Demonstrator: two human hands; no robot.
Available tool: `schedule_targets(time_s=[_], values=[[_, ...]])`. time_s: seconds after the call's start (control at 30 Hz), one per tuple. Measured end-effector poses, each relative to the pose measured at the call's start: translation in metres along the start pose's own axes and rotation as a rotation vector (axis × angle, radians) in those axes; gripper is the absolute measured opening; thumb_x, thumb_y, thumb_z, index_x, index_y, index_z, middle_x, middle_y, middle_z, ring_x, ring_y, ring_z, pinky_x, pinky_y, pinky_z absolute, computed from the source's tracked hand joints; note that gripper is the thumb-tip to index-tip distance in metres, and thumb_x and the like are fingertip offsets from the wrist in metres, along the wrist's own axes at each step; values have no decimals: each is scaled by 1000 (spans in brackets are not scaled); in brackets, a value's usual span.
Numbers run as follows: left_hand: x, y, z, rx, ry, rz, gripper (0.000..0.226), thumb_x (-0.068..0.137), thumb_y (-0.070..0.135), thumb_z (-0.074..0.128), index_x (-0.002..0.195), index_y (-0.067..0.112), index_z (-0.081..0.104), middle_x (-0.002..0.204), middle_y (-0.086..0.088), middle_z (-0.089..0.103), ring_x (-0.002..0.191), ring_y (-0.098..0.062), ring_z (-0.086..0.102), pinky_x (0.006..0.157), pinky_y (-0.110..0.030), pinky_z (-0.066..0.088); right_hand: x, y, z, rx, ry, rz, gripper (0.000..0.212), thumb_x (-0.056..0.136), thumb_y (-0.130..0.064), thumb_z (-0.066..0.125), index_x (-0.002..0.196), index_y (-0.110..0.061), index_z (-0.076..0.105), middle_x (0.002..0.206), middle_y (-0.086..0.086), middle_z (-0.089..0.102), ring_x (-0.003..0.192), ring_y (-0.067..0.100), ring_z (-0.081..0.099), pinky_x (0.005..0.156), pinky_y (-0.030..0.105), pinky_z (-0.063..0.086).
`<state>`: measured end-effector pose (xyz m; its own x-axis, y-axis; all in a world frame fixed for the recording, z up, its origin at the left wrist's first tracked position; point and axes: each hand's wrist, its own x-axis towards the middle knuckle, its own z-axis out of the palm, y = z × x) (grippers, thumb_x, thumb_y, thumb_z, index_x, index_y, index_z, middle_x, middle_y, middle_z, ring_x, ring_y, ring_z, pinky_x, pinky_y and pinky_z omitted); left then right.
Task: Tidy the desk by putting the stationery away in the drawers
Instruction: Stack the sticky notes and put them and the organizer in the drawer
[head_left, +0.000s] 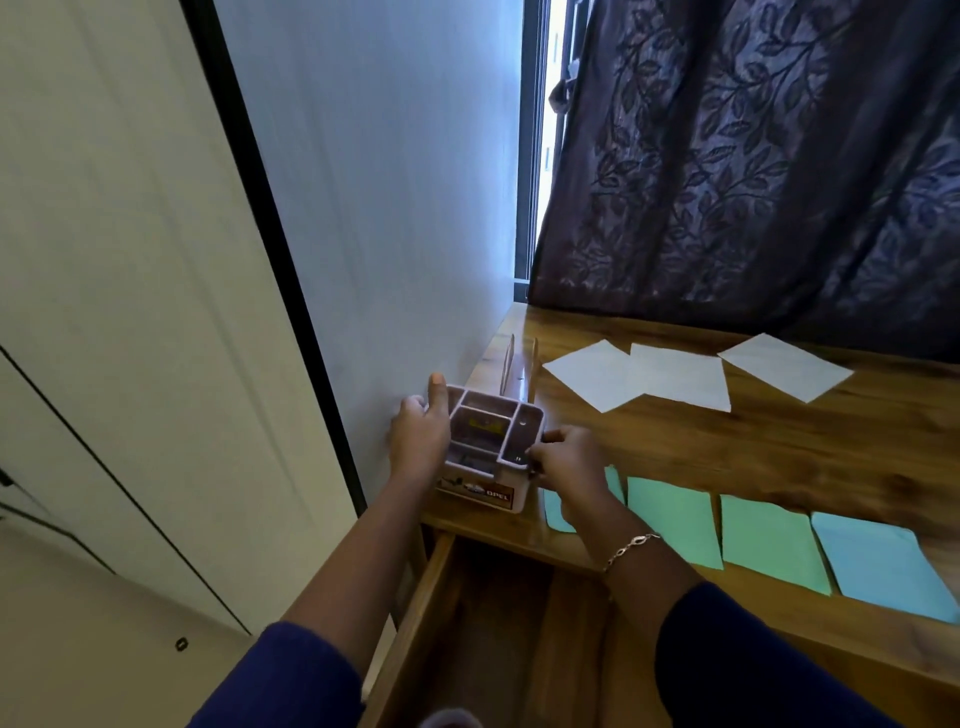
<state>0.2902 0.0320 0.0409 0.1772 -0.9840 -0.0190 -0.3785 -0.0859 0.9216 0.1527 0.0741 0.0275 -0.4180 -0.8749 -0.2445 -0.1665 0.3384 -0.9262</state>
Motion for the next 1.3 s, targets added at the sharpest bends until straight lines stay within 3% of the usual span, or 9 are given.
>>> schedule_targets(time_s=[0.23, 0.4, 0.5, 0.63, 0.77, 0.83, 0.93, 1.03, 1.3], values=[[-45, 29, -35, -155, -88, 56, 40, 95, 49, 33, 82, 18, 53, 84, -3, 60, 80, -14, 57, 61, -22, 40, -38, -23, -46, 82, -96, -64, 11, 88, -7, 58, 99, -7, 56, 97, 12, 64, 84, 22, 66, 70, 32, 58], [-92, 43, -43, -185, -239, -7, 37, 91, 45, 47, 86, 9, 58, 86, -3, 62, 85, -17, 58, 70, -27, 45, -75, -12, -102, -17, -152, -68, 11, 86, -8, 60, 95, -12, 56, 88, 5, 64, 72, 12, 66, 54, 21, 54], [-131, 42, -31, -193, -349, -14, 32, 91, 38, 50, 80, 12, 64, 65, 5, 69, 66, -4, 65, 60, -22, 46, -99, 5, -140, -44, -156, -53, 10, 85, -9, 62, 92, -13, 57, 85, 4, 66, 67, 9, 67, 48, 17, 51], [-179, 34, 3, -223, -456, -1, 28, 90, 33, 54, 86, 10, 69, 74, -5, 72, 69, -12, 70, 64, -26, 55, -129, 40, -189, -19, -97, 14, 9, 83, -4, 63, 91, -8, 60, 88, 15, 69, 76, 23, 69, 57, 27, 55], [-217, 29, 44, -156, -523, 10, 31, 92, 20, 53, 66, 11, 66, 53, 5, 66, 50, 2, 60, 48, -10, 45, -155, 78, -239, 13, -69, 92, 9, 83, -2, 62, 90, -7, 60, 88, 14, 69, 78, 23, 70, 68, 35, 59], [-233, 24, 64, -126, -571, -33, 35, 92, 21, 55, 61, 6, 65, 57, -1, 66, 57, -8, 62, 59, -20, 52, -167, 96, -262, -2, -58, 118, 8, 83, -2, 61, 88, -9, 59, 86, 11, 69, 78, 20, 70, 72, 37, 59], [-260, 15, 95, -138, -655, -113, 33, 91, 20, 57, 65, 3, 67, 73, -12, 68, 75, -25, 65, 79, -45, 53, -185, 125, -292, -53, -12, 173, 11, 83, -1, 61, 86, -10, 57, 80, 7, 67, 65, 10, 69, 58, 26, 58], [-289, 8, 115, -112, -737, -185, 24, 92, 20, 55, 77, 8, 69, 81, -9, 71, 80, -22, 68, 79, -40, 56, -199, 152, -313, -109, 36, 236, 12, 83, -2, 61, 89, -11, 58, 79, 4, 66, 61, 7, 67, 50, 19, 53], [-328, -16, 143, -5, -826, -298, 25, 93, 22, 53, 99, -1, 59, 94, -8, 64, 84, -16, 63, 70, -27, 54, -213, 205, -327, -245, 28, 358, 16, 84, -3, 61, 89, -17, 55, 90, 6, 63, 79, 16, 65, 62, 27, 54]])
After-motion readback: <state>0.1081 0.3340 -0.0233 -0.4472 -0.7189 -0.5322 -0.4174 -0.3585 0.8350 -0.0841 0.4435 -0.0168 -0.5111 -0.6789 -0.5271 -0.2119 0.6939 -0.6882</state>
